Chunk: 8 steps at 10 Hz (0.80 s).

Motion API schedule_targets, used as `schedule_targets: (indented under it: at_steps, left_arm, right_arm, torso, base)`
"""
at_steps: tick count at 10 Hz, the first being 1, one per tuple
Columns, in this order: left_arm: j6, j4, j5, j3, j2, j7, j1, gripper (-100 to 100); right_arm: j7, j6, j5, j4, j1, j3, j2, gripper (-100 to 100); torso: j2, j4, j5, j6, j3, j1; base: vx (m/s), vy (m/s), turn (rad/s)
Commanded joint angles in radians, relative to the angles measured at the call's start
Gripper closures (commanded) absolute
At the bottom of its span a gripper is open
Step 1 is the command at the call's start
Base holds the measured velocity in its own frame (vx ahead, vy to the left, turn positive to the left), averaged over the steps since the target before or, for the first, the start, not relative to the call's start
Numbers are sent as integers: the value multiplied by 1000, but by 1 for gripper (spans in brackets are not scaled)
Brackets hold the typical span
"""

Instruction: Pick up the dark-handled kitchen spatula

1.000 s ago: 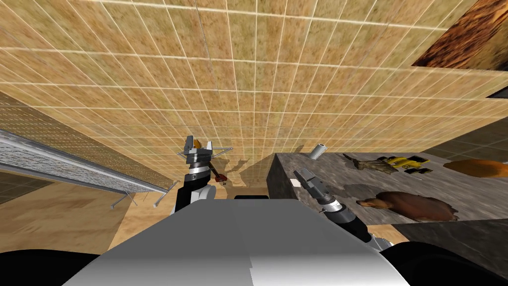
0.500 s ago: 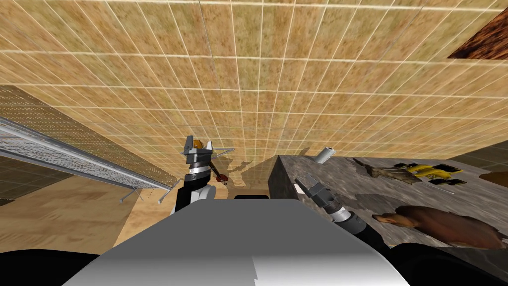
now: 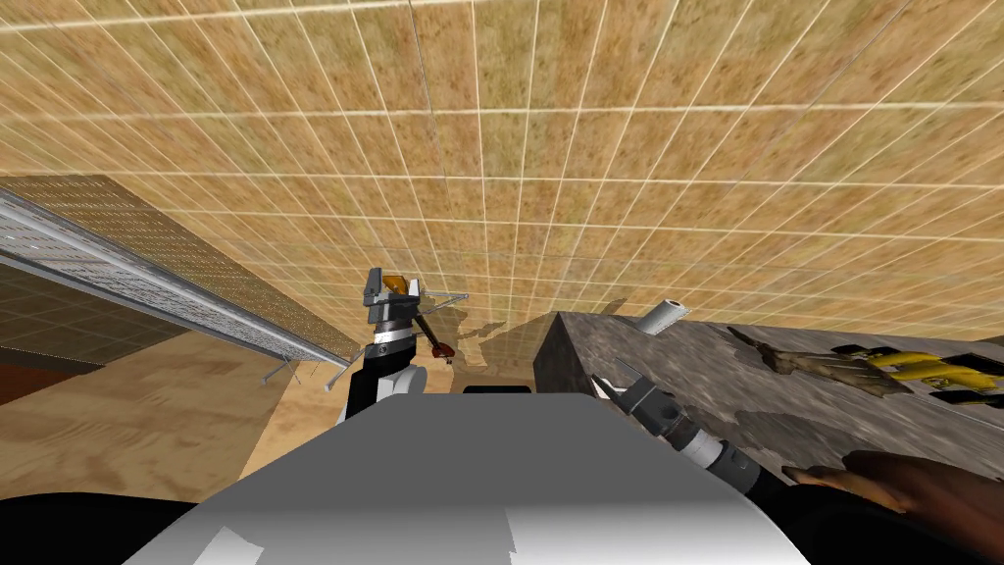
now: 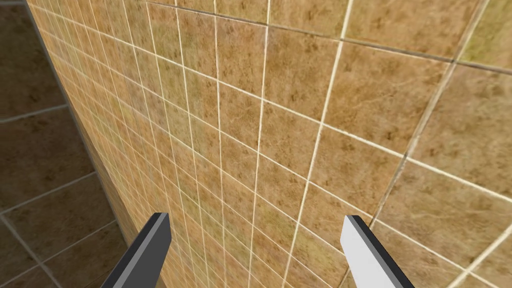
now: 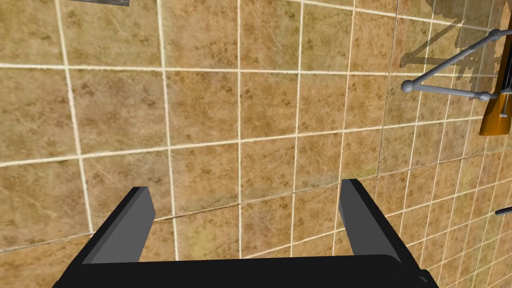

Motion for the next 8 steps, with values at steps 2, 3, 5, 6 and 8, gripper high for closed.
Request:
schedule_targets:
  at_steps: [2, 3, 5, 6, 8]
  left_arm:
    - [0, 0, 0, 0, 0, 0, 0, 0]
    - [0, 0, 0, 0, 0, 0, 0, 0]
    - [0, 0, 0, 0, 0, 0, 0, 0]
    - [0, 0, 0, 0, 0, 0, 0, 0]
    - [0, 0, 0, 0, 0, 0, 0, 0]
  right_arm:
    - [14, -13, 60, 21, 8, -13, -8, -100]
    - [32, -32, 100, 41, 36, -44, -27, -100]
    - [49, -52, 156, 62, 62, -73, -44, -100]
    - [49, -52, 187, 62, 62, -73, -44, -100]
    - [67, -72, 245, 85, 86, -100, -61, -100]
  torso:
    - [0, 0, 0, 0, 0, 0]
    - [2, 0, 0, 1, 1, 0]
    - [1, 0, 0, 0, 1, 1]
    - [1, 0, 0, 0, 0, 1]
    - [0, 0, 0, 0, 0, 1]
  base:
    - [32, 2, 32]
    - [33, 12, 136]
    - [41, 11, 111]
    - [44, 10, 71]
    - [43, 12, 109]
